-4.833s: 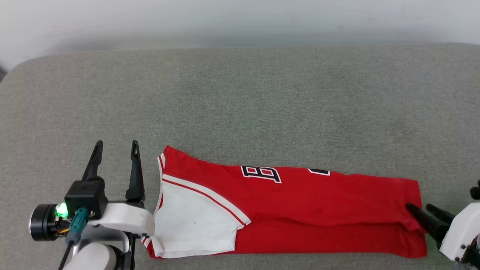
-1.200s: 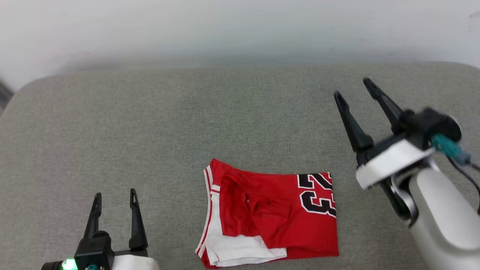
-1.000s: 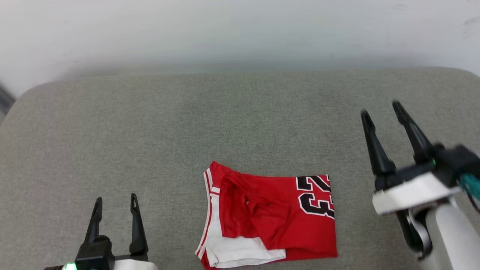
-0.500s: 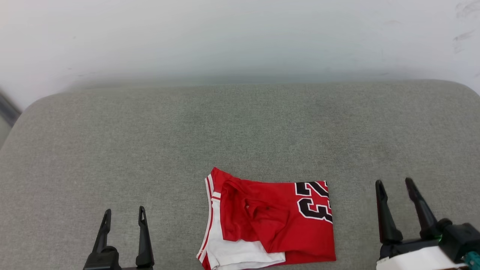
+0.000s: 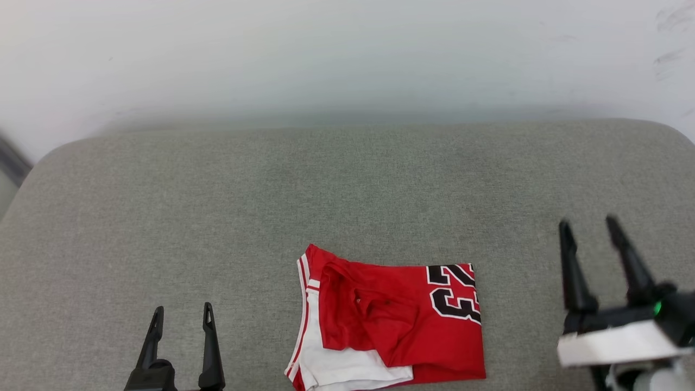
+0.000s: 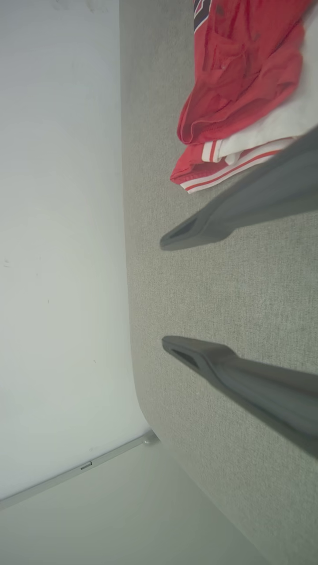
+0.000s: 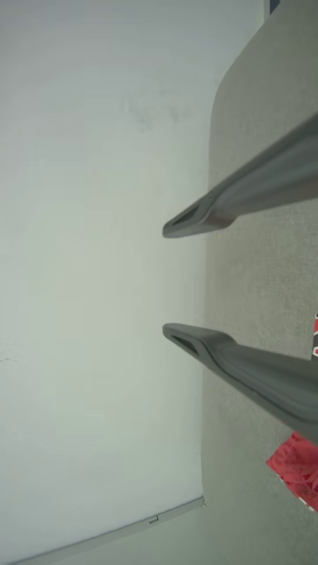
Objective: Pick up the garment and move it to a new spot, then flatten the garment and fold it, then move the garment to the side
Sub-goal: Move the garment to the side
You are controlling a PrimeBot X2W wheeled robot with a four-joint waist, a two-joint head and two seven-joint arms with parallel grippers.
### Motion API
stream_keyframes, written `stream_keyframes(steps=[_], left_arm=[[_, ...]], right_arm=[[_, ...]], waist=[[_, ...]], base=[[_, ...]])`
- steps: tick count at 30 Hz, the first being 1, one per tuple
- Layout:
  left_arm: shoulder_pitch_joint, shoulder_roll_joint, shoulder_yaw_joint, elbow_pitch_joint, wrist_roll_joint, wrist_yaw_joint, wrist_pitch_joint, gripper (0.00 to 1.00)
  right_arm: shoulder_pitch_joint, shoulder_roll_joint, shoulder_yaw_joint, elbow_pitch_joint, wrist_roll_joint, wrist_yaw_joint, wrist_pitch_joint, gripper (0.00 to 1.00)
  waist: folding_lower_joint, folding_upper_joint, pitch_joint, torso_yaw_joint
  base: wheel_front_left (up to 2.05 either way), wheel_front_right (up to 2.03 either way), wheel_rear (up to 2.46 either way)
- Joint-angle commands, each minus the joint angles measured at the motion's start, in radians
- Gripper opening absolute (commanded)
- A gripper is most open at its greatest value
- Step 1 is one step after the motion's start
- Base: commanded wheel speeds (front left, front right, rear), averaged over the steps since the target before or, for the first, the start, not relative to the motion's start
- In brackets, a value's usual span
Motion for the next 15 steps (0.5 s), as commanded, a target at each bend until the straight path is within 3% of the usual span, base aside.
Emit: stream_keyframes(steps=[1, 6, 10, 15], left_arm=[[-0.005, -0.001, 0.0, 0.001, -0.002, 0.001, -0.002, 1.0], [-0.014, -0.002, -0.003, -0.002, -0.002, -0.005, -0.002, 1.0], [-0.022, -0.002, -0.007, -0.003, 0.0, -0.01, -0.002, 1.0], [-0.041, -0.001, -0.012, -0.004, -0.003, -0.014, -0.002, 1.0]], right_arm=[[-0.06, -0.036, 0.001, -0.009, -0.007, 0.0, -0.003, 1.0], [-0.229, -0.164, 0.11, 0.053, 0.021, 0.0, 0.067, 1.0], [-0.343, -0.278, 0.252, 0.1, 0.148, 0.0, 0.327, 1.0], [-0.408, -0.381, 0.359, 0.138, 0.411, 0.0, 0.697, 1.0]], waist=[[0.0001, 0.0, 0.004, 0.0], [0.0001, 0.0, 0.016, 0.002], [0.0001, 0.0, 0.03, 0.009], [0.0001, 0.0, 0.052, 0.024]], base=[[0.0, 0.0, 0.0], [0.0, 0.0, 0.0], [0.0, 0.0, 0.0], [0.0, 0.0, 0.0]])
